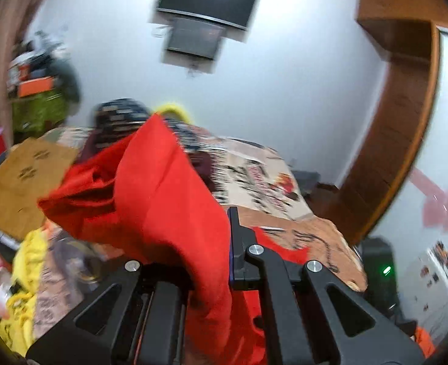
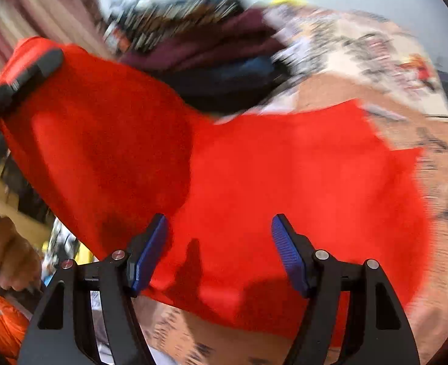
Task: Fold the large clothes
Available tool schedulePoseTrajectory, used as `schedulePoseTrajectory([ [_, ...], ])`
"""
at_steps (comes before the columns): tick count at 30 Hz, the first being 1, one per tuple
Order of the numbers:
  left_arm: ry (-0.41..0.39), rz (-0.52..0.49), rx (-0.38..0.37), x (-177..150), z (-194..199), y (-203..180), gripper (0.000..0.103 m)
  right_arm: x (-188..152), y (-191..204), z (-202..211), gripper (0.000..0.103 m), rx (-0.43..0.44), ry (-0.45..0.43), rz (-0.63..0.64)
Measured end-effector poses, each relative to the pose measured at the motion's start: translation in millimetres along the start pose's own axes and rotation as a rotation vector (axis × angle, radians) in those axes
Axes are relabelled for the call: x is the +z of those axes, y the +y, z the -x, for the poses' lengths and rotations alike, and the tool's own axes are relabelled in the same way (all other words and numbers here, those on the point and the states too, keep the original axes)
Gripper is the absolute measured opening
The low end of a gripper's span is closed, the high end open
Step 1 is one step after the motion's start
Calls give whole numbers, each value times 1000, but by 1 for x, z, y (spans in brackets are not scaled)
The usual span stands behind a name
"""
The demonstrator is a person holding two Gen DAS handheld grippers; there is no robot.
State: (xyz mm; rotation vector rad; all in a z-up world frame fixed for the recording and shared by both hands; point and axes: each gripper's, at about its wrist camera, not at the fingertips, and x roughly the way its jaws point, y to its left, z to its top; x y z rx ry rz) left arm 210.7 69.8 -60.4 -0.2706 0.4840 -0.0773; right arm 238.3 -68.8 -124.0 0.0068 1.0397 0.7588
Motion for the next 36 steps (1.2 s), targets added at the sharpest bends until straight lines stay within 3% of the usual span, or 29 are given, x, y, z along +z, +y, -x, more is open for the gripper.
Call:
schedulePoseTrajectory([
  [4,108,-79,-130,-10,-42,-55,3,-8,-41,57,67,-169,-135,-41],
  [7,268,-101,-220,-35,-86,-86,3,-21,-70,90,67,-282,-189,-78],
  [10,495,-112,-316,-75,-133,-101,3,-32,-90,104,67,-302,-195,-135],
  [13,623,-133,-336,-106,-149,-102,6,-43,-98,106,67,-314,-184,-169],
  [16,619,-157,-335,-106,-139,-96,13,-44,-101,105,67,-301,-169,-180],
  [18,595,-152,-328,-95,-126,-91,34,-45,-97,106,67,-293,-167,-174],
  [21,492,-162,-296,-71,-98,-82,54,-37,-83,104,67,-270,-176,-139],
  [24,393,-195,-223,-50,-76,-65,63,-27,-64,98,67,-236,-187,-88],
  [27,337,-243,-97,-45,-66,-43,70,-16,-38,86,67,-209,-187,-14],
  [30,386,-249,-1,-57,-76,-19,71,-10,-18,67,67,-214,-166,60],
  [34,508,-199,6,-87,-98,5,71,-9,-2,33,67,-225,-105,139],
  [36,518,-169,-5,-97,-100,12,71,-10,-6,18,67,-245,-66,133],
])
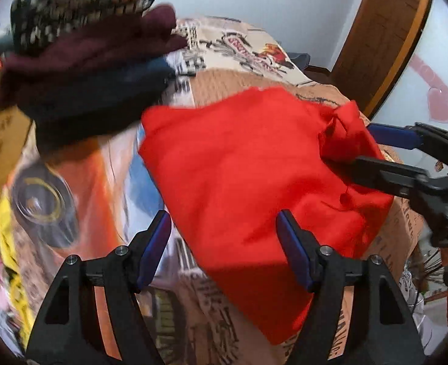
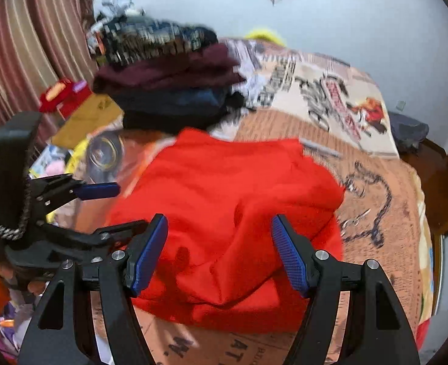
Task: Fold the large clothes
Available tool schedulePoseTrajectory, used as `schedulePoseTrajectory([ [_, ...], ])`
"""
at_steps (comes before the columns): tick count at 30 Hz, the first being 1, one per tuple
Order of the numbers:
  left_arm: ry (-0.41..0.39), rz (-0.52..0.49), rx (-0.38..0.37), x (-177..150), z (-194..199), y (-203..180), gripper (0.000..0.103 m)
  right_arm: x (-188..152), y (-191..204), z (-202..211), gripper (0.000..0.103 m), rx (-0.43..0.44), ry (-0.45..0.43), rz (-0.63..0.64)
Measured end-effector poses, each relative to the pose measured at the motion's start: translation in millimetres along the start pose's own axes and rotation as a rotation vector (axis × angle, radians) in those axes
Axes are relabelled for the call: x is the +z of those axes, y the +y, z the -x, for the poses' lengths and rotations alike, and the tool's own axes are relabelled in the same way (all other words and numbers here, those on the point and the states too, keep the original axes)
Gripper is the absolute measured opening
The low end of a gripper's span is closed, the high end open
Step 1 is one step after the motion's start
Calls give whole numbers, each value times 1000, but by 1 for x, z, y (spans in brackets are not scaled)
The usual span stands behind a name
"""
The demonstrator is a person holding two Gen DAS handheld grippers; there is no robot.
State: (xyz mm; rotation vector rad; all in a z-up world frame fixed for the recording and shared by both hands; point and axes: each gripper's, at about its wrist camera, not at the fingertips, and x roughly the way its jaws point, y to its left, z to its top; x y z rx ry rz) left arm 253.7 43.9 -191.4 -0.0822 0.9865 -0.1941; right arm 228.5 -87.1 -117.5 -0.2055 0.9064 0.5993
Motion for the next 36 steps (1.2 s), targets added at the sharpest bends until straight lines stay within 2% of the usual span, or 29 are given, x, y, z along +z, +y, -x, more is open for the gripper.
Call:
schedulePoseTrajectory([
  [5,-9,46,-37,-4,-5,6,72,-13,-36,-21,67,-98,67,-85],
  [9,-18,35,-24,-10,-2,1,73,-25,-76,-10,67,-51,57,-227],
  [11,-28,25,-16,-11,-1,-1,73,-35,-94,1,67,-95,37,-284],
  [13,-29,32,-19,-11,-1,-1,74,-49,-109,6,67,-44,56,-324],
  [18,-21,61,-31,-13,0,0,74,-64,-102,16,67,-82,63,-263],
  [25,-37,18,-3,-15,13,-5,74,-61,-109,24,67,-73,80,-284],
  [29,-42,4,12,-16,15,-7,74,-46,-101,40,69,-48,42,-271],
  [32,-48,-3,23,-16,14,-10,74,-25,-83,47,70,-37,-5,-206],
  [36,-56,-13,40,-17,15,-13,74,-10,-63,33,70,0,2,-153],
])
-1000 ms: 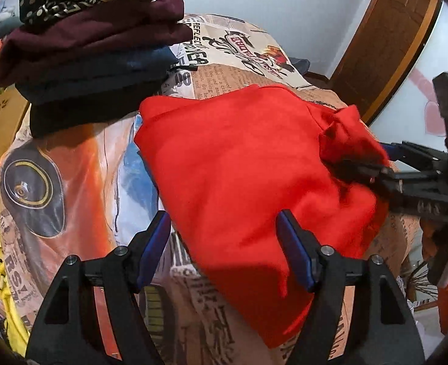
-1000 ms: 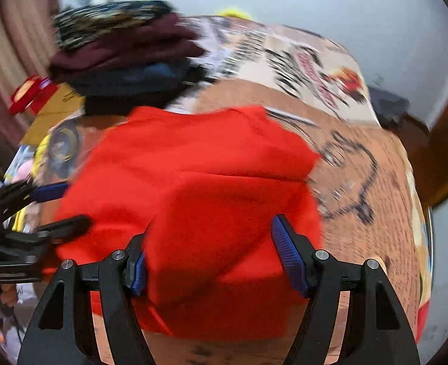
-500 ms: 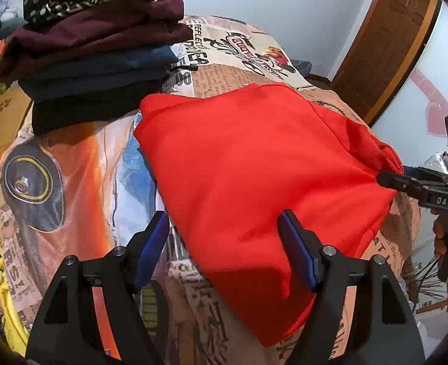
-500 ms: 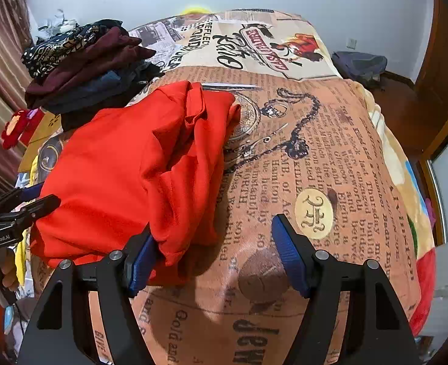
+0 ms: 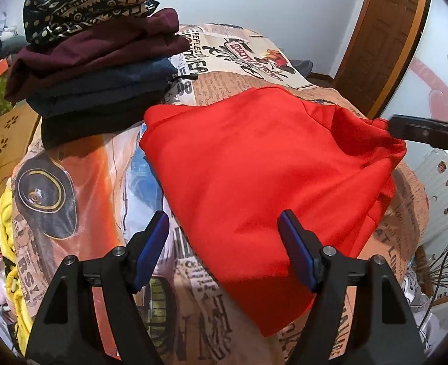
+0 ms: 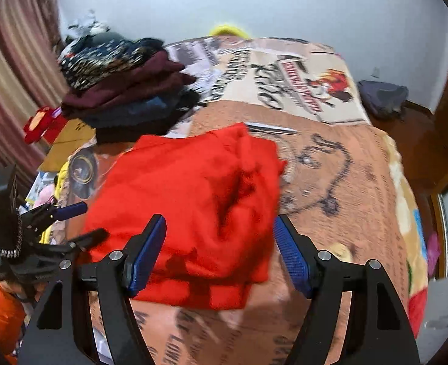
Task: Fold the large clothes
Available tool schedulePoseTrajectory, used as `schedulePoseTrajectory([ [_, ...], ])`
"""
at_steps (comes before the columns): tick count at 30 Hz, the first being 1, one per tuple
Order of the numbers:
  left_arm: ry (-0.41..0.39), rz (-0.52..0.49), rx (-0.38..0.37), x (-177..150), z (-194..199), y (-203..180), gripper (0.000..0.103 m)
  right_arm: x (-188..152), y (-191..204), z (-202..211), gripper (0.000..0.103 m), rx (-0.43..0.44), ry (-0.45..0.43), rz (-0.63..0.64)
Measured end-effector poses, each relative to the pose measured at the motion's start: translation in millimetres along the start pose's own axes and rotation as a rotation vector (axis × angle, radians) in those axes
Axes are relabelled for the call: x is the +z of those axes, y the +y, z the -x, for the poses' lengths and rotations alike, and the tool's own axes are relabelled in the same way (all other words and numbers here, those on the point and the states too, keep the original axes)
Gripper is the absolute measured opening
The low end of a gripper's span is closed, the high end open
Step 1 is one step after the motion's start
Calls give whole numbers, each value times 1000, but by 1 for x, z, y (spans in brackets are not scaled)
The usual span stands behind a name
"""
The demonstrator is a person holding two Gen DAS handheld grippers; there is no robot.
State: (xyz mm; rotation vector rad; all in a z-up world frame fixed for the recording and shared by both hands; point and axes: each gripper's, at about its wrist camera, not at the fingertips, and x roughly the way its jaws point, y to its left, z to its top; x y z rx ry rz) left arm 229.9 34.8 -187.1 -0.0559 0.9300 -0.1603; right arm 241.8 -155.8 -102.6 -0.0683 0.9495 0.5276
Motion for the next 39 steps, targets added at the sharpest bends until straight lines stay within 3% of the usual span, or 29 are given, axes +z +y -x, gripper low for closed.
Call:
schedulePoseTrajectory([
  [5,-7,-7,13,-1,1,-1,74,3,11,-36,70,-19,57,45],
  [9,-7,-6,13,-1,1,-1,74,-2,-14,-50,70,-73,81,-10],
  [13,-12,-5,17,-1,1,-1,77,-10,-46,-40,69,-126,77,-77],
  [16,-10,4,5,-1,0,0,78,-22,-60,-35,70,-80,99,-100],
  [22,0,33,-26,4,8,7,78,-39,-79,-17,71,-109,98,-143],
  [25,-19,56,11,9,19,21,78,-42,-81,-11,71,-138,116,-125],
  [32,-54,127,119,24,33,57,78,-5,-55,27,73,-97,4,-55],
  [36,-51,140,136,30,30,66,78,22,-28,36,73,-56,-64,25],
  [39,-38,145,114,34,24,66,78,36,-12,22,73,6,-46,60],
])
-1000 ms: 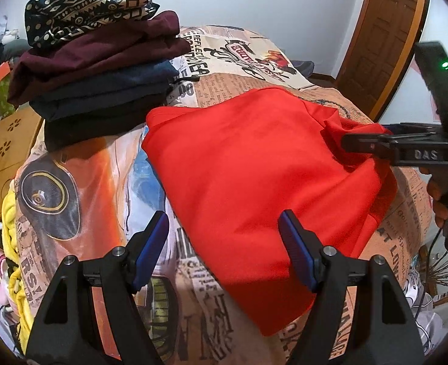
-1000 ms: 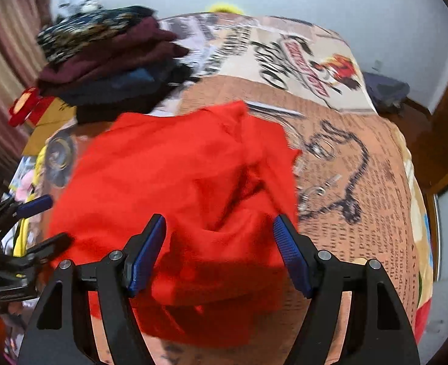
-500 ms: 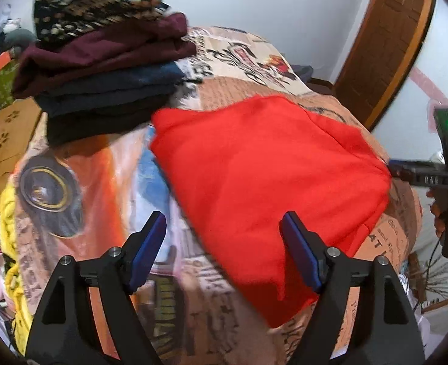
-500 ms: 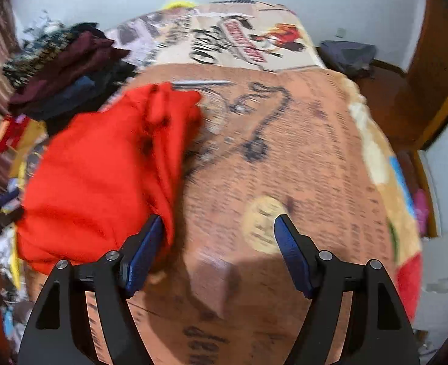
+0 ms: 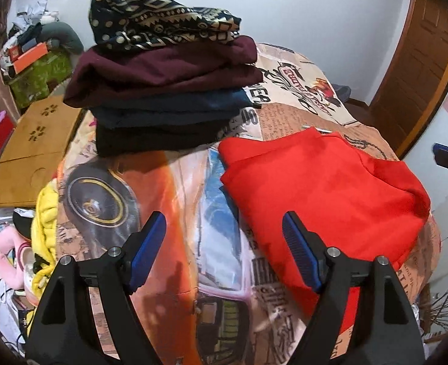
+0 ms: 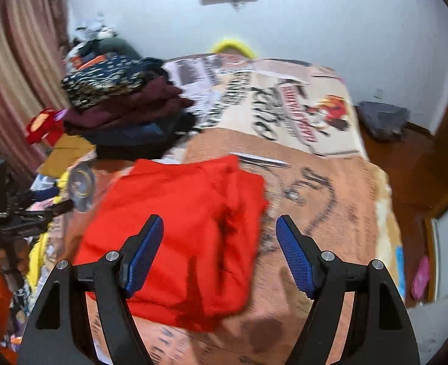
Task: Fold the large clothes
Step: 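Grasp the folded red jacket with both tools and lift it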
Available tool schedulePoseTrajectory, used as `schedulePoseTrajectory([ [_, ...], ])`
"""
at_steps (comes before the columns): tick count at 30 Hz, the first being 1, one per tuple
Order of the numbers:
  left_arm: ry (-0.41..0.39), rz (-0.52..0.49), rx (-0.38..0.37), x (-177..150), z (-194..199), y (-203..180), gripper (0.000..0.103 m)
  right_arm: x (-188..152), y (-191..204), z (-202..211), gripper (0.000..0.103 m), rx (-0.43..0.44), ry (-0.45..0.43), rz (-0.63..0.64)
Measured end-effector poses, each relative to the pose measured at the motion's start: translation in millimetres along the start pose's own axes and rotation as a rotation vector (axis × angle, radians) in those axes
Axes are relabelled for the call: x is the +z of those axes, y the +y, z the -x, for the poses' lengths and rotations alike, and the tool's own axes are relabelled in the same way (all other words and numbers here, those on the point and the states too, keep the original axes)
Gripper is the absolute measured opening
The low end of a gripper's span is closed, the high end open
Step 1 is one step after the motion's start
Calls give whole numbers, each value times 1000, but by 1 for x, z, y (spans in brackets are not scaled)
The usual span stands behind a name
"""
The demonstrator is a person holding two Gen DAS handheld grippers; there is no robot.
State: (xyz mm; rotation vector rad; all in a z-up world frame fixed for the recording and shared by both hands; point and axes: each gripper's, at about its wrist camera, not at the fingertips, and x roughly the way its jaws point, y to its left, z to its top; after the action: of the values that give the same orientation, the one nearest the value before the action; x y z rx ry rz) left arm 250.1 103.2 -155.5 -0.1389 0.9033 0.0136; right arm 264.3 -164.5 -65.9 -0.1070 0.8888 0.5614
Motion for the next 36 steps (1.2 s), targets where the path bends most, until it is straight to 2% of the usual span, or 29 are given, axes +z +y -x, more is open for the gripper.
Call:
schedulePoseTrajectory([
  [3,29,4,-38,1,-10,-4,78,4,8,-31,73,55,72,11],
  [6,78,24,-97,0,-25,-10,78,-1,7,-63,73,74,153,8],
  [10,151,82,-189,-3,-47,-11,78,-16,-28,-98,73,69,261,-126],
  [11,176,109,-232,-4,-55,-9,78,-19,-38,-103,73,68,277,-158],
  [13,220,155,-314,-4,-65,-4,78,-30,-60,-116,73,120,333,-229],
  [15,271,220,-404,-6,-77,1,78,-34,-72,-117,73,193,319,-263],
  [18,325,289,-491,-8,-93,5,78,-34,-73,-118,73,232,323,-250],
  [21,347,327,-528,-7,-105,4,82,-31,-71,-128,76,278,342,-258],
  [24,337,323,-533,-4,-111,0,82,-26,-67,-138,76,318,366,-269],
  [27,333,334,-538,0,-117,1,82,-22,-63,-147,69,348,397,-271],
  [29,323,350,-545,1,-119,2,80,-20,-61,-151,54,364,412,-271],
  [30,317,357,-545,1,-119,4,73,-21,-59,-154,42,391,424,-289],
  [33,296,361,-537,1,-114,7,59,-23,-60,-155,33,415,426,-340],
  [36,266,327,-513,6,-105,5,45,-22,-55,-145,27,392,414,-340],
])
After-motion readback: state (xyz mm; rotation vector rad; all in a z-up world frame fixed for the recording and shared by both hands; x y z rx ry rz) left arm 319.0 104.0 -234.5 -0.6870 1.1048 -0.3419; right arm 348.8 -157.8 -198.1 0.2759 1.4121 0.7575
